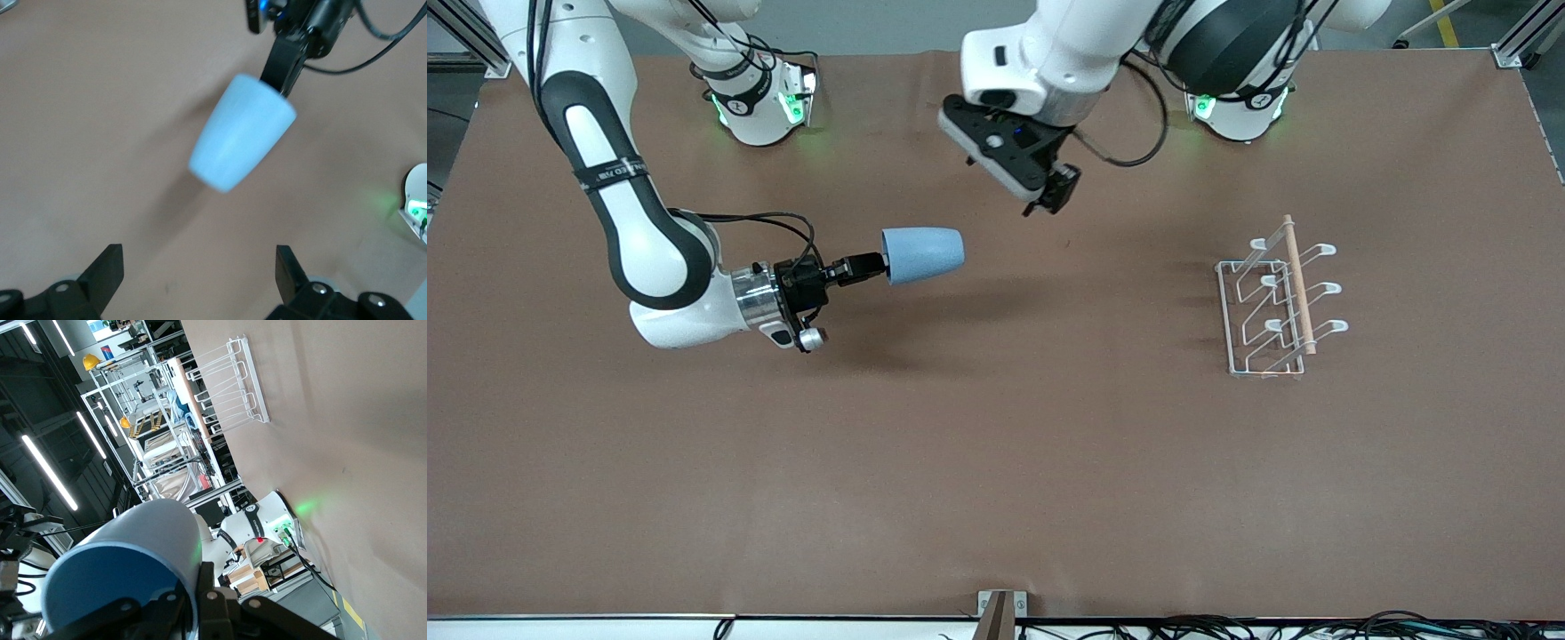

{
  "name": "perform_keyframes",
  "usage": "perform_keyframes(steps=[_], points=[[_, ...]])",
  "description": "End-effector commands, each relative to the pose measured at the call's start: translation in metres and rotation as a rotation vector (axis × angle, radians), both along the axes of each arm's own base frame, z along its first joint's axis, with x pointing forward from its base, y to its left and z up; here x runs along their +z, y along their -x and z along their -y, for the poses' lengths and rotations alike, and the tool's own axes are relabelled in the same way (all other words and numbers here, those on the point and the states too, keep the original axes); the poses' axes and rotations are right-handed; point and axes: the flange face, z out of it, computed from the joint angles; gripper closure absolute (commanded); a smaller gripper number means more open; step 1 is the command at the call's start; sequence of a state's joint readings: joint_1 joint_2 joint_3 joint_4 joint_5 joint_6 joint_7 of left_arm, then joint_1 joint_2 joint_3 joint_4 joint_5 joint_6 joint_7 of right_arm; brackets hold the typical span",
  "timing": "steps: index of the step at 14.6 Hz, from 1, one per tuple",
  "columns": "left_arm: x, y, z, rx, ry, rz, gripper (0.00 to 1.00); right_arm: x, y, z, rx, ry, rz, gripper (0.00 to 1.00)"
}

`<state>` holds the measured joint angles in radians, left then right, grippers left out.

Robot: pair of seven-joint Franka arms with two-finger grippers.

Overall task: Hang cup on cup holder
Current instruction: 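Grasp the blue cup's base with the left gripper beside the right gripper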

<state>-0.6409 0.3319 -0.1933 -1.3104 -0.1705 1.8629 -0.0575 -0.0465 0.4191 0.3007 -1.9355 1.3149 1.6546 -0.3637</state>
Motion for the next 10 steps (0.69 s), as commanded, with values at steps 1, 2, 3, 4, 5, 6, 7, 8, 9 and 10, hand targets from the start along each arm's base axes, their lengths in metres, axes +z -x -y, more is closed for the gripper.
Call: perform_keyframes(steps=[1, 2, 3, 4, 5, 6, 7, 8, 9, 10], points=[[-0.028, 0.000, 0.038, -0.039, 0.004, 0.038, 0.00, 0.009, 0.000, -0.001, 0.010, -0.054, -0.008, 1.00], [-0.041, 0.000, 0.049, -0.049, 0.003, 0.064, 0.00, 0.009, 0.001, -0.001, 0.016, -0.059, -0.012, 1.00], [-0.053, -0.001, 0.058, -0.059, 0.003, 0.087, 0.00, 0.008, 0.001, -0.001, 0.017, -0.058, -0.010, 1.00], [-0.063, -0.002, 0.066, -0.067, 0.003, 0.110, 0.00, 0.008, 0.001, -0.001, 0.017, -0.059, -0.010, 1.00], [-0.071, -0.001, 0.070, -0.075, 0.000, 0.121, 0.00, 0.005, 0.001, -0.001, 0.016, -0.059, -0.013, 1.00], [-0.074, 0.000, 0.073, -0.079, -0.001, 0.122, 0.00, 0.002, 0.001, -0.002, 0.016, -0.059, -0.016, 1.00], [-0.074, 0.000, 0.073, -0.081, -0.002, 0.123, 0.00, 0.000, 0.001, -0.003, 0.017, -0.059, -0.019, 1.00], [-0.075, 0.001, 0.074, -0.083, -0.004, 0.121, 0.00, 0.000, 0.001, -0.003, 0.017, -0.059, -0.017, 0.99], [-0.083, 0.001, 0.077, -0.089, -0.010, 0.116, 0.00, -0.001, 0.002, -0.004, 0.020, -0.058, -0.020, 0.99], [-0.091, 0.002, 0.080, -0.104, -0.016, 0.112, 0.00, -0.001, 0.002, -0.004, 0.020, -0.058, -0.020, 0.99]])
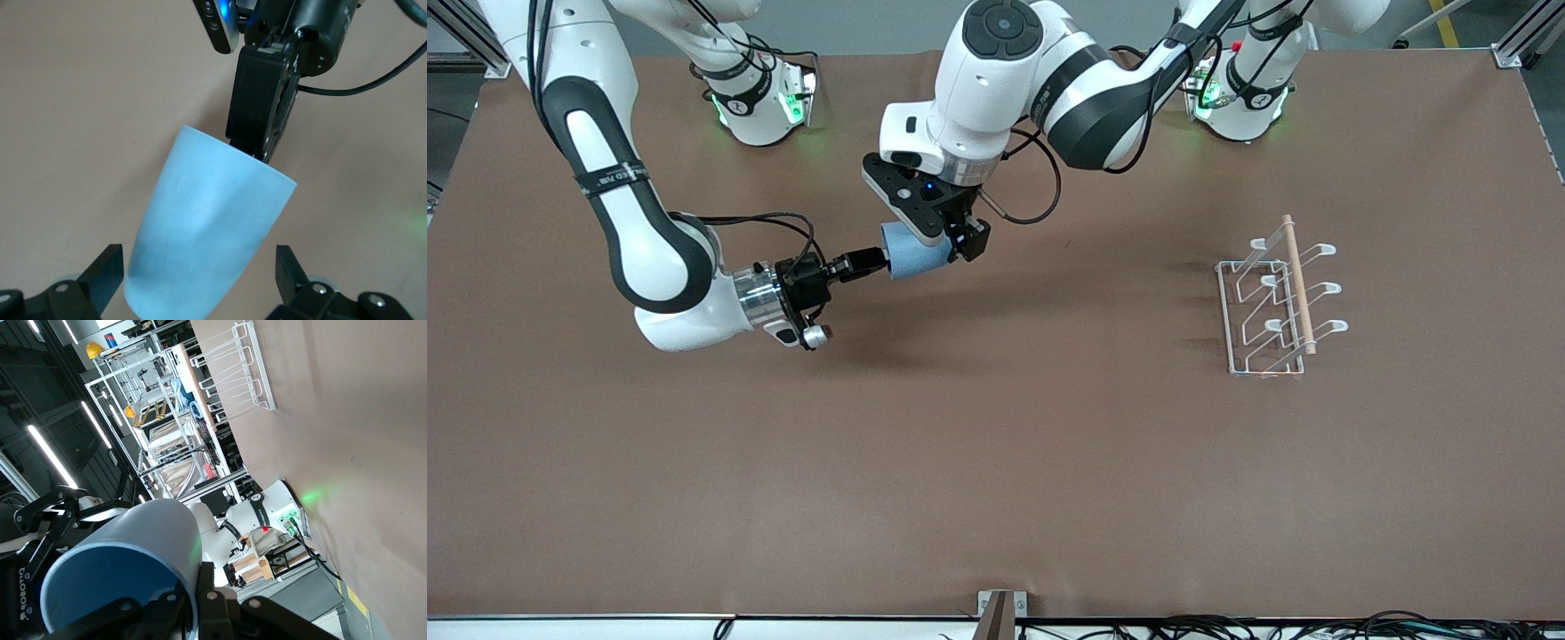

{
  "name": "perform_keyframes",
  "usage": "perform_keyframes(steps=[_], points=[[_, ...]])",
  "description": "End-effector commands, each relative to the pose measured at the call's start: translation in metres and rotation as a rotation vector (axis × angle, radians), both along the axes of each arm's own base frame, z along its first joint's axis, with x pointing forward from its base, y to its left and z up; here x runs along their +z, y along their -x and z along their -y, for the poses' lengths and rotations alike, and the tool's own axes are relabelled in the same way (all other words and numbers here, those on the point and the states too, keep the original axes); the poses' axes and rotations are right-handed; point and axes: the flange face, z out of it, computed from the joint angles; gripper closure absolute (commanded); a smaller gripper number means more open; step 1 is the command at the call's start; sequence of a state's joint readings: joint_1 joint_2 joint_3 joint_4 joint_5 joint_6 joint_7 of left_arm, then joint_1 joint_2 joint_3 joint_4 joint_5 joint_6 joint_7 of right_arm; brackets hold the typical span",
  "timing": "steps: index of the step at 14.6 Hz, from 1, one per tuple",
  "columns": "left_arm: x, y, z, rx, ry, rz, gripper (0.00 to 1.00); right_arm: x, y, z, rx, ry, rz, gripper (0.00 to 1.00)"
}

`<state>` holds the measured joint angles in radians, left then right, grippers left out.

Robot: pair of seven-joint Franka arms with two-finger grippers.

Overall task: Hang cup on cup holder
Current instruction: 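Grasp the blue cup's base with the left gripper beside the right gripper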

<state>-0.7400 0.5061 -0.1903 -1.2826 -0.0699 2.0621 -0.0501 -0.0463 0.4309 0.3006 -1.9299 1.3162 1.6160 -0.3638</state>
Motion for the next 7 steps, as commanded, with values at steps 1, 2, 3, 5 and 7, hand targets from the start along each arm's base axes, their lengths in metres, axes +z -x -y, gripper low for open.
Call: perform_keyframes(steps=[1, 2, 3, 5, 7], points=[[-0.006, -0.002, 0.008, -0.039, -0.008, 0.037, 0.00, 0.001, 0.000, -0.002, -0.007, -0.032, -0.002, 0.99], [-0.011, -0.002, 0.010, -0.066, -0.029, 0.066, 0.00, 0.000, 0.000, -0.002, -0.007, -0.032, -0.003, 0.98], [-0.012, -0.001, 0.012, -0.088, -0.040, 0.084, 0.01, 0.000, 0.000, -0.002, -0.007, -0.031, -0.005, 0.98], [-0.018, -0.001, 0.014, -0.105, -0.041, 0.089, 0.02, 0.000, 0.000, -0.002, -0.006, -0.029, -0.007, 0.98], [-0.025, 0.000, 0.019, -0.141, -0.044, 0.106, 0.05, 0.000, 0.000, -0.001, -0.004, -0.028, -0.007, 0.98]])
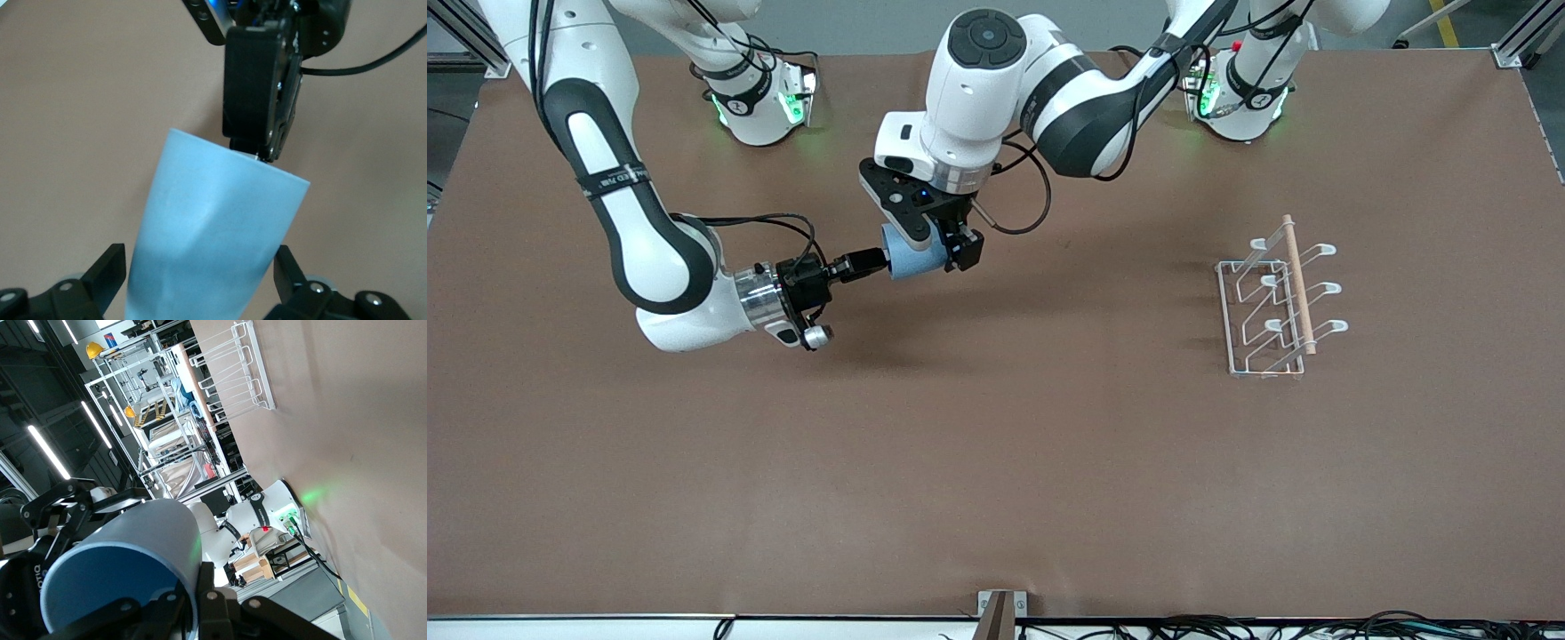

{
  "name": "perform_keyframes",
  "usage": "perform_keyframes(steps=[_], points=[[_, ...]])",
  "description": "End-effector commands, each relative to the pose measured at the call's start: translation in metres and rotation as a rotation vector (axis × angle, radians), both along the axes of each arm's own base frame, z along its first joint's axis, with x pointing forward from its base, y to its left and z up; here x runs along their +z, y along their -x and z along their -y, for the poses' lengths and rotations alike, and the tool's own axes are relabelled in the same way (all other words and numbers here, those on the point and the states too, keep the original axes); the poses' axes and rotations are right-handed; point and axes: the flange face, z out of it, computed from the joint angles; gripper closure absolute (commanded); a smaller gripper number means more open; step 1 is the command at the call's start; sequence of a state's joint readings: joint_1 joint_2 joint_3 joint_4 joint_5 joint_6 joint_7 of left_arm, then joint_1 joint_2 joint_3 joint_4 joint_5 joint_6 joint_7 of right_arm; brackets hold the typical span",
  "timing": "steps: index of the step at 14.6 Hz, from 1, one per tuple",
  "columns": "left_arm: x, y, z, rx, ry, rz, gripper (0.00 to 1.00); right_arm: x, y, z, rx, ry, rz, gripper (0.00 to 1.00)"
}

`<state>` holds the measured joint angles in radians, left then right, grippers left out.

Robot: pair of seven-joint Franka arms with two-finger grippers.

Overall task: Hang cup on cup holder
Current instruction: 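Grasp the blue cup's base with the left gripper beside the right gripper, then open the right gripper and withdraw while the left gripper carries the cup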

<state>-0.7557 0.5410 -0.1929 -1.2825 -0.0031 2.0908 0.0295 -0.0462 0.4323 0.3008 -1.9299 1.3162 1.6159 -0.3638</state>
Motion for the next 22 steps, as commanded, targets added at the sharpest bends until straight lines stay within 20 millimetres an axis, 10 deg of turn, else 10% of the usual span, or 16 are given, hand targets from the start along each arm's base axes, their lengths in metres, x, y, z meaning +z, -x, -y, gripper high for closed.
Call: perform_keyframes(steps=[1, 6, 7, 8, 14, 22], points=[[-0.006, -0.003, 0.009, -0.055, -0.003, 0.048, 0.08, 0.000, 0.000, 0.000, -0.005, -0.026, -0.008, 0.98], [-0.011, -0.003, 0.009, -0.131, -0.048, 0.100, 0.78, 0.000, -0.001, 0.001, -0.007, -0.022, -0.020, 0.90], [-0.011, -0.004, 0.008, -0.130, -0.051, 0.102, 0.88, 0.001, -0.002, 0.003, -0.011, -0.017, -0.034, 0.71], [-0.010, -0.005, 0.007, -0.128, -0.056, 0.100, 0.91, 0.001, -0.002, 0.003, -0.011, -0.013, -0.038, 0.01], [0.011, -0.008, -0.025, -0.114, -0.169, 0.045, 0.98, -0.007, -0.014, 0.041, -0.032, 0.085, 0.006, 0.00], [0.001, -0.053, -0.150, -0.036, -0.745, -0.041, 0.99, -0.004, -0.029, 0.205, 0.020, 0.625, 0.221, 0.00]])
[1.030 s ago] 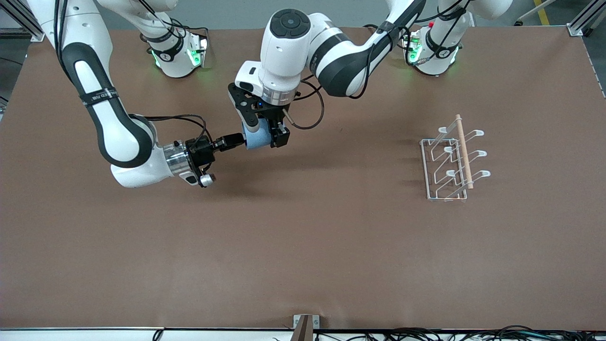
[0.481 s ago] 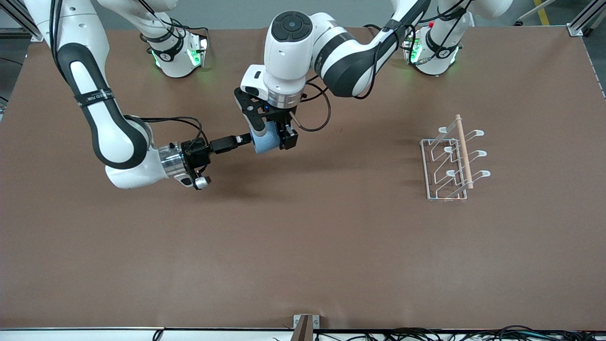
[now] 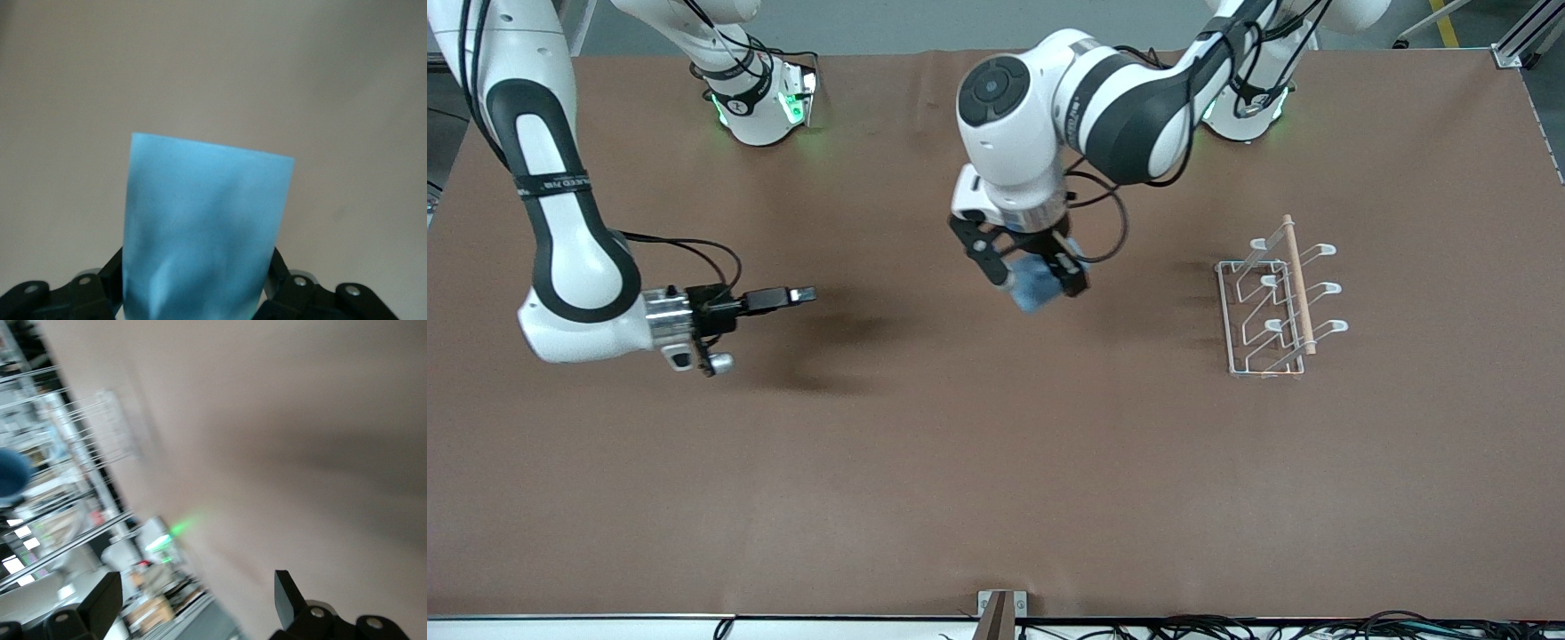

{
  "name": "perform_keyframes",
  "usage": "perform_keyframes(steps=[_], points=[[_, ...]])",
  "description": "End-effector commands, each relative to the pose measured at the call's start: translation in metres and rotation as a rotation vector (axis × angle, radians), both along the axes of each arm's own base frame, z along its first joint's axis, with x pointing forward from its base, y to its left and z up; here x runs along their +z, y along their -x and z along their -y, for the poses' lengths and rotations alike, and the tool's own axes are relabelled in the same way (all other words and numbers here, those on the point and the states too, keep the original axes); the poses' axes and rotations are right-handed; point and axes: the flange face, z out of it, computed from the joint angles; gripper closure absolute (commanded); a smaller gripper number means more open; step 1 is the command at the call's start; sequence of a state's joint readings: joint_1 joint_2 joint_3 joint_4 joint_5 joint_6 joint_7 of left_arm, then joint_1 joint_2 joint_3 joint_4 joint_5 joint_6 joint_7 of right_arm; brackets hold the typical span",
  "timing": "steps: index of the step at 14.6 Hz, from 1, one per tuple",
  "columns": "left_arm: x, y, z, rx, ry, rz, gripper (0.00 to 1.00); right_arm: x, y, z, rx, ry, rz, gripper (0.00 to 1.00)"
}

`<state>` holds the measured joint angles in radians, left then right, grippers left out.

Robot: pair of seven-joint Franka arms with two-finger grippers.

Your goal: Hang cup on cup holder

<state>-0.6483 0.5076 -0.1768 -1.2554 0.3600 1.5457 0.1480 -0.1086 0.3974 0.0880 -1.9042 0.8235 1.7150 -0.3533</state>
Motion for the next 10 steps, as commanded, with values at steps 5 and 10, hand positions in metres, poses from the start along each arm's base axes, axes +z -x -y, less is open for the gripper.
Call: perform_keyframes(steps=[5, 10], points=[[-0.035, -0.015, -0.093, -0.022, -0.538, -0.203, 0.99, 0.083, -0.029, 0.058, 0.192, 0.456, 0.265, 0.00], [-0.091, -0.030, -0.132, -0.009, -0.850, -0.240, 0.94, 0.152, -0.046, 0.071, 0.263, 0.668, 0.387, 0.00]])
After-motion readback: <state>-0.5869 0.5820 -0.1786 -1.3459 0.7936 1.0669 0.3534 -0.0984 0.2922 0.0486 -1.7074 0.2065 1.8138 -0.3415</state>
